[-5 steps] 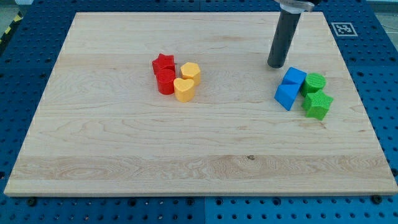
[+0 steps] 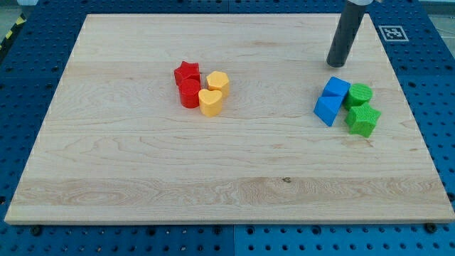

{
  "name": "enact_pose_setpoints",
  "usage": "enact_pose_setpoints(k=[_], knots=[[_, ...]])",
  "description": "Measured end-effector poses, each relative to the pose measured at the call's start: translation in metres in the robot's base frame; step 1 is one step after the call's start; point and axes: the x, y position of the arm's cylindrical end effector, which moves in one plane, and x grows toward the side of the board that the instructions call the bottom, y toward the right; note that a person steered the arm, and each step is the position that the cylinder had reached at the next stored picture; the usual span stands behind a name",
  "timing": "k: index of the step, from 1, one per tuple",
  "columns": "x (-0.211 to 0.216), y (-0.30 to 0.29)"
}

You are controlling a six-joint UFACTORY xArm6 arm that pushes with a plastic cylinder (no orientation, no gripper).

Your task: Push the green circle into the blue cube

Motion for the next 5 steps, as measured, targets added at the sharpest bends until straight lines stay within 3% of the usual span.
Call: enact_pose_setpoints(k=[1, 3, 5], knots=[[0.027, 0.0], [0.035, 0.026], [0.087, 0.052]])
